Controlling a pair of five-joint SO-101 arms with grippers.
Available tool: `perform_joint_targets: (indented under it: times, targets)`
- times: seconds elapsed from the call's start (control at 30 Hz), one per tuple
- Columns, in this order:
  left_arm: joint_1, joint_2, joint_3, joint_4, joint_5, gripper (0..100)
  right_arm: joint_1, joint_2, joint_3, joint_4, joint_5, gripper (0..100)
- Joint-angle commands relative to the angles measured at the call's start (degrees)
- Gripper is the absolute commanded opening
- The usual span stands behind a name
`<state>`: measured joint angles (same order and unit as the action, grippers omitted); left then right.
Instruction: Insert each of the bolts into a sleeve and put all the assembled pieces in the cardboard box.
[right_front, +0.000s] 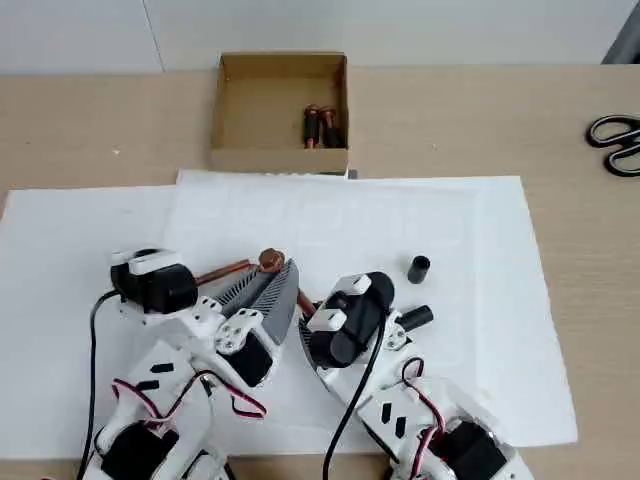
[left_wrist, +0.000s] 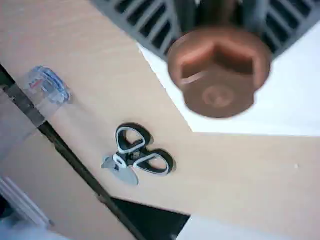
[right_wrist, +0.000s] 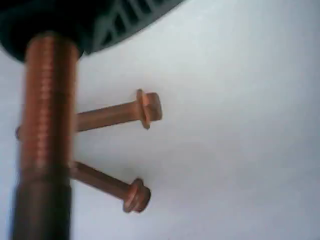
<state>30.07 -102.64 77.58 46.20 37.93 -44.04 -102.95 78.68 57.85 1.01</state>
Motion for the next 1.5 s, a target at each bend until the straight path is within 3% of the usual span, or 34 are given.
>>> perform_joint_targets:
  times: [0.0, 0.23, 0.47, 0.7, 0.9, 1.47]
  targets:
    - [0.44, 0.0, -0.22, -1.49, 0.09, 1, -0.31, -0.31, -0.26, -0.4, 0.18, 0.4]
    - [1.05, 0.0, 1.71, -1.41, 0.0, 1, -0.31, -0.31, -0.35, -0.4, 0.26, 0.4]
    - [12.31, 0.0, 1.63, 2.81, -5.27, 1, -0.31, -0.31, -0.35, -0.04, 0.26, 0.4]
    - [17.49, 0.0, 1.71, 10.9, -8.35, 1, -0.31, -0.31, -0.35, -0.04, 0.26, 0.4]
    - [17.49, 0.18, 2.51, 14.95, -8.7, 1, -0.31, -0.31, -0.35, -0.31, 0.26, 0.4]
    - [12.92, 0.0, 5.41, 12.04, -9.85, 2, -0.31, -0.31, -0.35, -0.04, 0.26, 0.4]
